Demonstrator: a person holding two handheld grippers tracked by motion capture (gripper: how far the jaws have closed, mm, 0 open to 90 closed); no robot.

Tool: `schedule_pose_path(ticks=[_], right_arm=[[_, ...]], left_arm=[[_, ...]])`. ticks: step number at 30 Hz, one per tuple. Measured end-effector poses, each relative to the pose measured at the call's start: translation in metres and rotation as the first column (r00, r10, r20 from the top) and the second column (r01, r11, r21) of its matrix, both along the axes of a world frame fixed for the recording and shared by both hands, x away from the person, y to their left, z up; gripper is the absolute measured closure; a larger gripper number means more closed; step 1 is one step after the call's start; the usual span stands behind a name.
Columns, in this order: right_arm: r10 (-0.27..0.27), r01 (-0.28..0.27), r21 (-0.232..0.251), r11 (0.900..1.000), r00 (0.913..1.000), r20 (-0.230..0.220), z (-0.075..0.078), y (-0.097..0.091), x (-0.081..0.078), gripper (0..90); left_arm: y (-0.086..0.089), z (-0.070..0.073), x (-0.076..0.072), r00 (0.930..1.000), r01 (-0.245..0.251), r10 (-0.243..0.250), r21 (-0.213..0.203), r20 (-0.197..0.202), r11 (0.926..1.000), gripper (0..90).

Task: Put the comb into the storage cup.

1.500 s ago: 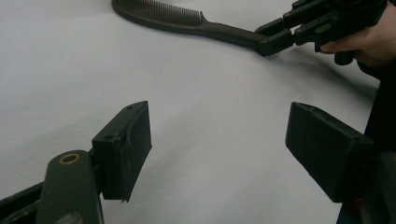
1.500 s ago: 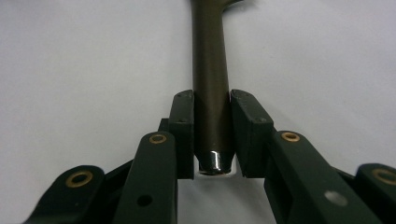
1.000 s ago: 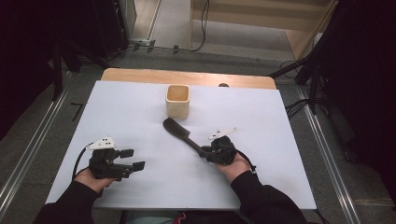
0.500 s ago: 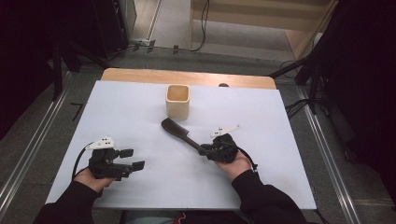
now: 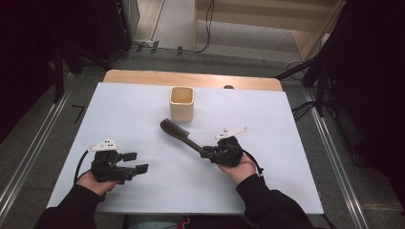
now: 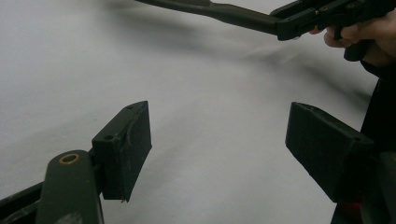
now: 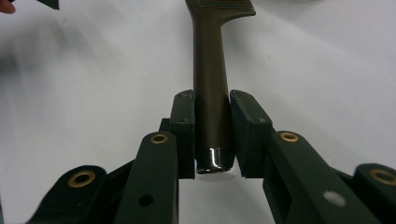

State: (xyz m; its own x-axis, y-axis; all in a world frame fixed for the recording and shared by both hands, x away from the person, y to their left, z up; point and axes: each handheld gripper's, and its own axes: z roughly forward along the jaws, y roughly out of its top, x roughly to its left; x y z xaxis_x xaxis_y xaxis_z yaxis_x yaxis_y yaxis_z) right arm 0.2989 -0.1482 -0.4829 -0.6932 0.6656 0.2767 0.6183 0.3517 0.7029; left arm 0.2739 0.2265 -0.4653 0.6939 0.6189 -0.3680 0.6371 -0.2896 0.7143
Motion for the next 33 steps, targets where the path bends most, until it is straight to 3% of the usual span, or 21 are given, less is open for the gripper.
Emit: schedule_pose_path(ticks=[10, 15, 17, 28, 33], right_arm=[[-0.003, 0.002, 0.035, 0.9994, 0.9992, 0.041, 0.01, 0.008, -0.008, 70.5], [-0.02, 0.017, 0.043, 0.9989, 0.998, 0.06, 0.013, 0.014, -0.011, 70.5], [-0.024, 0.021, 0.048, 0.9986, 0.9973, 0.07, 0.015, 0.017, -0.012, 70.4], [-0.092, 0.084, 0.057, 0.9948, 0.9851, 0.146, 0.028, 0.033, -0.018, 70.4], [-0.106, 0.095, 0.075, 0.9927, 0.9822, 0.156, 0.03, 0.043, -0.022, 70.4]], left_arm=[[-0.003, 0.004, 0.002, 0.9996, -0.019, 0.018, -0.03, -0.022, 0.9994, 22.8], [-0.005, 0.005, 0.006, 0.9981, -0.022, 0.021, -0.01, -0.058, 0.9997, 22.7], [-0.006, 0.005, 0.007, 0.9975, -0.029, 0.028, -0.019, -0.064, 0.9994, 22.7], [-0.012, 0.018, 0.017, 0.996, -0.051, 0.049, -0.025, -0.074, 0.9984, 22.6], [-0.015, 0.023, 0.023, 0.9941, -0.054, 0.05, -0.037, -0.096, 0.9979, 22.7]])
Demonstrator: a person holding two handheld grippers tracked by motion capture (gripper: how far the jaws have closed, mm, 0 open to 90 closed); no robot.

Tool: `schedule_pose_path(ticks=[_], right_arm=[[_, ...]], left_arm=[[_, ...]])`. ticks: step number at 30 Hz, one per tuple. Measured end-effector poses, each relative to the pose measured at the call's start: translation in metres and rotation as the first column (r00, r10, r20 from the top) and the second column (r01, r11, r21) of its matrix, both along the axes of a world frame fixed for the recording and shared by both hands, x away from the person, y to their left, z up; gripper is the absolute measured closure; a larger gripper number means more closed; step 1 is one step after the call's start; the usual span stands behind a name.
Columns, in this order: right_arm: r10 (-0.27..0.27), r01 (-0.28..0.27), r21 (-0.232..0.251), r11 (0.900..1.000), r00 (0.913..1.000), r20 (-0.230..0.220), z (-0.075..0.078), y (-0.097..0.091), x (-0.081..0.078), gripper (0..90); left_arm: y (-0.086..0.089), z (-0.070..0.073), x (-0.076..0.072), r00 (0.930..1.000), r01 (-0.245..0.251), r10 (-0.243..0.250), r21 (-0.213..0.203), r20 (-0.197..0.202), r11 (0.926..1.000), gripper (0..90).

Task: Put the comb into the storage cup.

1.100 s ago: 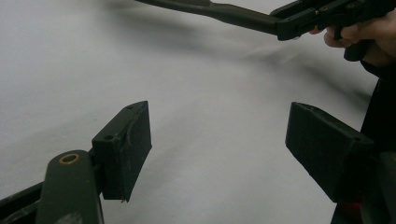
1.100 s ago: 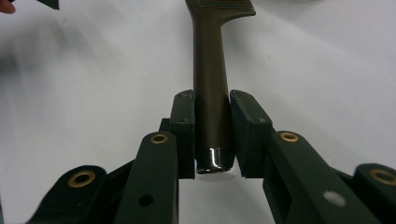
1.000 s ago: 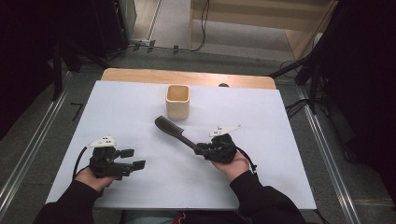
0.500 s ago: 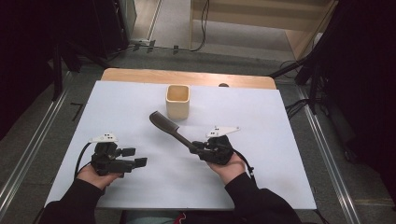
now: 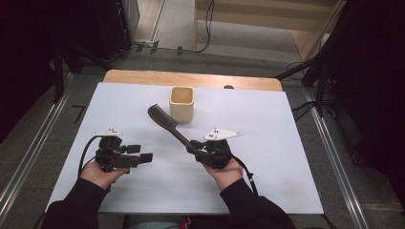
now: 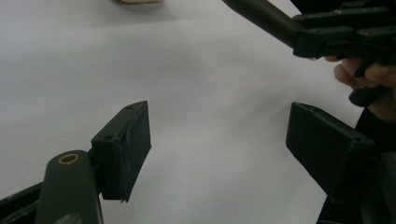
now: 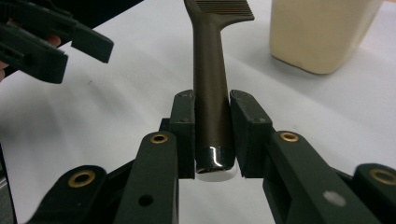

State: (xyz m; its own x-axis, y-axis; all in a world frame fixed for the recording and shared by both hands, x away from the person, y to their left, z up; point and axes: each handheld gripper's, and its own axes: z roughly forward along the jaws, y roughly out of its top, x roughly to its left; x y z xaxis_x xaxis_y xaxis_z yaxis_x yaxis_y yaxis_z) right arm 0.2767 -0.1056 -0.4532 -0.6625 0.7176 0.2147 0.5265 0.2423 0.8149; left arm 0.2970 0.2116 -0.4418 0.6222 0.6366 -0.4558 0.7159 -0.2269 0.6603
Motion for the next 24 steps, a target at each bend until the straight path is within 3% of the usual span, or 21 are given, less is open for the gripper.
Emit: schedule_pose_path(ticks=[3, 7, 15, 24], right_arm=[[-0.027, 0.027, -0.025, 0.9993, 0.9994, 0.022, 0.0, 0.007, -0.002, 70.4], [-0.06, 0.06, -0.001, 0.9982, 0.9973, 0.042, 0.0, 0.013, -0.003, 70.4], [-0.099, 0.101, -0.017, 0.9947, 0.9911, 0.089, -0.002, 0.029, -0.007, 70.5], [-0.145, 0.145, 0.01, 0.9893, 0.9815, 0.125, -0.008, 0.038, -0.011, 70.5]], left_arm=[[0.001, 0.004, 0.004, 1.0, -0.01, 0.01, 0.0, 0.001, 1.0, 22.8], [0.002, 0.01, 0.008, 0.9995, -0.03, 0.03, -0.001, 0.009, 0.9996, 22.8], [0.001, 0.018, 0.014, 0.9988, -0.05, 0.05, -0.009, 0.004, 0.9987, 23.0], [-0.005, 0.027, 0.022, 0.998, -0.064, 0.064, -0.009, 0.0, 0.9979, 24.2]])
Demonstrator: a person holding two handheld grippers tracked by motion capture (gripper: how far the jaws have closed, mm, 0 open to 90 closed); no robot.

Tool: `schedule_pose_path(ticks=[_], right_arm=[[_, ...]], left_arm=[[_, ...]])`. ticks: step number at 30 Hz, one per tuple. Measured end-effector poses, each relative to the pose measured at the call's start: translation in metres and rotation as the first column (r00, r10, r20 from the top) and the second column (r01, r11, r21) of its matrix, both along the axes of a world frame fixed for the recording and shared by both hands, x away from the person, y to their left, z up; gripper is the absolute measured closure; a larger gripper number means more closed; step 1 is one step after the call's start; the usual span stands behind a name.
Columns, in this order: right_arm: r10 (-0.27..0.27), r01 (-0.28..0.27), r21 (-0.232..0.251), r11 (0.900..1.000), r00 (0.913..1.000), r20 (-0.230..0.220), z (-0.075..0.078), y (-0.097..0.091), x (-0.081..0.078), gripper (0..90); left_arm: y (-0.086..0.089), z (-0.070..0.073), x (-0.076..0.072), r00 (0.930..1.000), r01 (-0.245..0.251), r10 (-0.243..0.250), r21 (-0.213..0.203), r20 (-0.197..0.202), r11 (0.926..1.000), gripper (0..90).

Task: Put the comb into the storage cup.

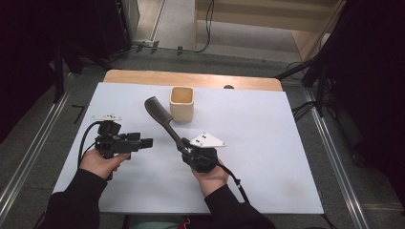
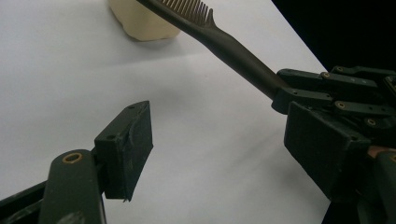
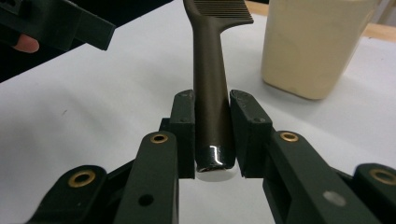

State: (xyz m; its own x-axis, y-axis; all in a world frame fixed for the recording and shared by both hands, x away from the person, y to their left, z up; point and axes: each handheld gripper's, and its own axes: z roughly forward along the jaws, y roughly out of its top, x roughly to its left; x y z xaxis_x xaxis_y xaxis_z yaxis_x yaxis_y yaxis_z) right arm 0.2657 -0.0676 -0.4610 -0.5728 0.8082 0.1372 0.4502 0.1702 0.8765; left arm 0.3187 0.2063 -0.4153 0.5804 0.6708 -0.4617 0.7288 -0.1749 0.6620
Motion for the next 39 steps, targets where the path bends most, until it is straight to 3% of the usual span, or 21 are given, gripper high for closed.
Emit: schedule_pose_path(ticks=[9, 18, 22, 24, 39], right_arm=[[-0.007, 0.007, 0.02, 0.9998, 0.9998, 0.019, -0.007, 0.009, -0.003, 70.5], [-0.03, 0.026, 0.079, 0.9965, 0.9985, 0.045, -0.011, 0.013, -0.002, 70.5], [-0.032, 0.026, 0.079, 0.9965, 0.9973, 0.067, -0.013, 0.018, -0.004, 70.5], [-0.037, 0.031, 0.084, 0.996, 0.9967, 0.073, -0.013, 0.02, -0.004, 70.5], [-0.059, 0.047, 0.116, 0.9922, 0.9929, 0.103, -0.011, 0.024, -0.002, 70.5]], left_arm=[[-0.005, 0.006, 0.007, 0.9998, -0.018, 0.018, -0.01, -0.005, 0.9998, 24.2], [-0.011, 0.01, 0.013, 0.9989, -0.047, 0.046, -0.019, -0.008, 0.9987, 25.0], [-0.016, 0.01, 0.015, 0.9983, -0.058, 0.058, -0.005, 0.002, 0.9983, 25.0], [-0.02, 0.011, 0.015, 0.9975, -0.067, 0.066, 0.027, 0.026, 0.9974, 25.0], [-0.034, 0.011, 0.023, 0.9901, -0.132, 0.131, 0.018, 0.051, 0.9911, 25.2]])
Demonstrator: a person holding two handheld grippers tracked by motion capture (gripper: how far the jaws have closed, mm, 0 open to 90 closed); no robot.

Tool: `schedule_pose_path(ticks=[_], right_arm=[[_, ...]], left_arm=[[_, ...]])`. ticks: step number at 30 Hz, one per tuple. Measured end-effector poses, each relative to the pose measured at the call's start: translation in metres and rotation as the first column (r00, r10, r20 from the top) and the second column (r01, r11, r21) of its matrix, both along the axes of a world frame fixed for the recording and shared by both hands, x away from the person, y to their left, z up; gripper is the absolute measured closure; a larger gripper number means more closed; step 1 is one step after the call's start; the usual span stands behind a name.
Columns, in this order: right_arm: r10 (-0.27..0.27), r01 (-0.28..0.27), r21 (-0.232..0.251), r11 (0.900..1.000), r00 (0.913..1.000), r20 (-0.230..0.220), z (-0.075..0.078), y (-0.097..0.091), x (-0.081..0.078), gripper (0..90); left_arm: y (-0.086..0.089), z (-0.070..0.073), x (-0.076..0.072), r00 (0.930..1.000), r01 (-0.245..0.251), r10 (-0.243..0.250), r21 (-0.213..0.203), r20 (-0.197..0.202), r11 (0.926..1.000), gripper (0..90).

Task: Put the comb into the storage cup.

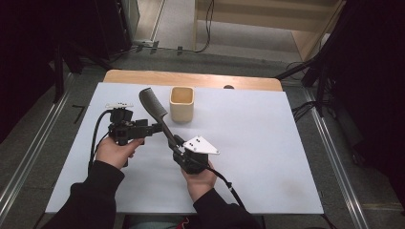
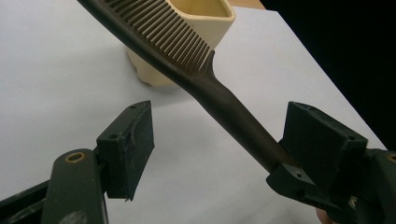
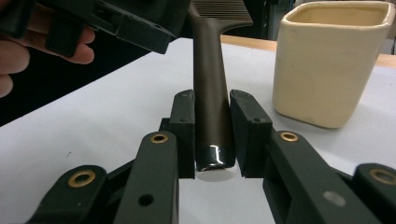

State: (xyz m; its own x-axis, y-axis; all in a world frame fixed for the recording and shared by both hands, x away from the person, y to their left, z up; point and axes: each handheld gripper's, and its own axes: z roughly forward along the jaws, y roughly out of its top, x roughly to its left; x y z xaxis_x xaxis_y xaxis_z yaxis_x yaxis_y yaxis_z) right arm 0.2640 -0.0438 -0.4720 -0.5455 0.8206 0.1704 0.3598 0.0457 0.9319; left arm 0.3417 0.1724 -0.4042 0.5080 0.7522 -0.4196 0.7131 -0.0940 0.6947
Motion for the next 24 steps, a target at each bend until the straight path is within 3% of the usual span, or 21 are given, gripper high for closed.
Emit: schedule_pose_path(ticks=[24], right_arm=[[-0.006, 0.006, 0.013, 0.9999, 0.9998, 0.019, 0.003, 0.009, 0.0, 70.4]], left_arm=[[-0.015, -0.011, 0.008, 0.9969, -0.076, 0.075, -0.022, -0.023, 0.9969, 36.6]])
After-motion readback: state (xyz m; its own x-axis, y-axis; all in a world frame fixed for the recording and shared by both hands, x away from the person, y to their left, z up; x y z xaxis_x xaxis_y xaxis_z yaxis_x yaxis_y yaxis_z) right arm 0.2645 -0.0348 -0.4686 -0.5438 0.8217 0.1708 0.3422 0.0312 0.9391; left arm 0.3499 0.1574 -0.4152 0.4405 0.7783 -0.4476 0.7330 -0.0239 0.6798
